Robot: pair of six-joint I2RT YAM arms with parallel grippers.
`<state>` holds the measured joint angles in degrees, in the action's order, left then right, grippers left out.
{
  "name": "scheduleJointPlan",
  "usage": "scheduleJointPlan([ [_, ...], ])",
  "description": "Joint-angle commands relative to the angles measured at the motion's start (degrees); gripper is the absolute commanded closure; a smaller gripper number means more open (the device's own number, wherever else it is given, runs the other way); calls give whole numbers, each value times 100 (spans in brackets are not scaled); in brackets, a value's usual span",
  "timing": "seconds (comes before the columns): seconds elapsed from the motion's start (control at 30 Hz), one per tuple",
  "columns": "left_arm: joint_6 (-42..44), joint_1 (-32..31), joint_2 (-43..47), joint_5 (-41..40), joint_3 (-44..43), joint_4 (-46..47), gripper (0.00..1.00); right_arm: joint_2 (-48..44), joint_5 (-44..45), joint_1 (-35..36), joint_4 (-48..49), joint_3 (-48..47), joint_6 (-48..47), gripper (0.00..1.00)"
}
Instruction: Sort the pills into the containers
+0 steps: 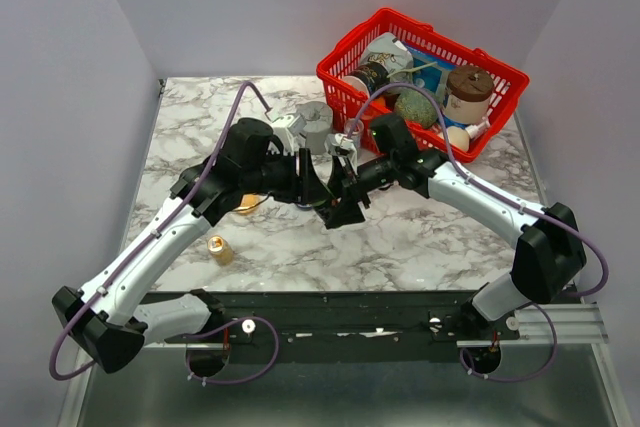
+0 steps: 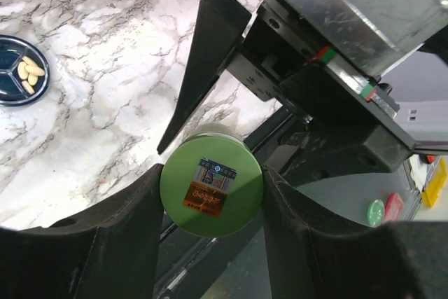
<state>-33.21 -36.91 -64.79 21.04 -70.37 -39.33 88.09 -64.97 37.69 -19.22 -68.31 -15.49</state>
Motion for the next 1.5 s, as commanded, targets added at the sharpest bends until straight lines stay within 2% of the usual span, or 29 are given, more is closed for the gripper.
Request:
scheduleJointPlan([
  [0.0, 210, 218, 327, -3, 155, -83, 100, -99, 151, -7, 50, -59, -95, 13],
  [0.13, 332, 421, 450, -20, 295, -171, 100, -126, 195, -34, 50, -68, -121, 4],
  [0.23, 534, 658, 529, -170, 348, -338, 100, -170, 309, -95, 33, -59, -148, 1],
  [0.37, 903, 1035, 556, -837, 401, -654, 100, -301, 616, -253, -2, -51, -288, 0],
  [0.47, 1027, 1264, 547, -1627, 410, -743, 100, -372, 635, -429, -2, -33, -323, 0],
  [0.53, 1123, 1335, 573, -2452, 436, -681, 100, -407, 652, -525, -2, -24, -350, 0],
  [0.67, 1396, 1650, 652, -3771, 708, -225, 100, -451, 652, -605, -2, -7, -367, 0],
  [0.83, 1747, 2503, 547, -4397, 1217, 864, 100, -469, 644, -623, 6, -7, -385, 0],
  [0.87, 1774, 2878, 477, -4554, 1297, 1040, 100, -469, 652, -614, -2, 2, -394, 0],
  [0.97, 1775, 3557, 74, -4259, 1535, 1752, 100, -469, 643, -623, 15, 11, -403, 0],
  [1.0, 1739, 4055, -197, -4083, 1570, 2023, 100, -477, 635, -614, 6, 11, -411, 0],
  [1.1, 1546, 4585, -830, -3679, 1570, 2350, 100, -477, 635, -623, 6, 11, -420, 0],
  [1.3, 1344, 4789, -1658, -3695, 1386, 2798, 100, -486, 608, -623, 6, 20, -420, 0],
  [1.47, 1326, 5000, -1922, -3589, 1263, 2887, 100, -442, 582, -614, -2, 11, -429, 0],
])
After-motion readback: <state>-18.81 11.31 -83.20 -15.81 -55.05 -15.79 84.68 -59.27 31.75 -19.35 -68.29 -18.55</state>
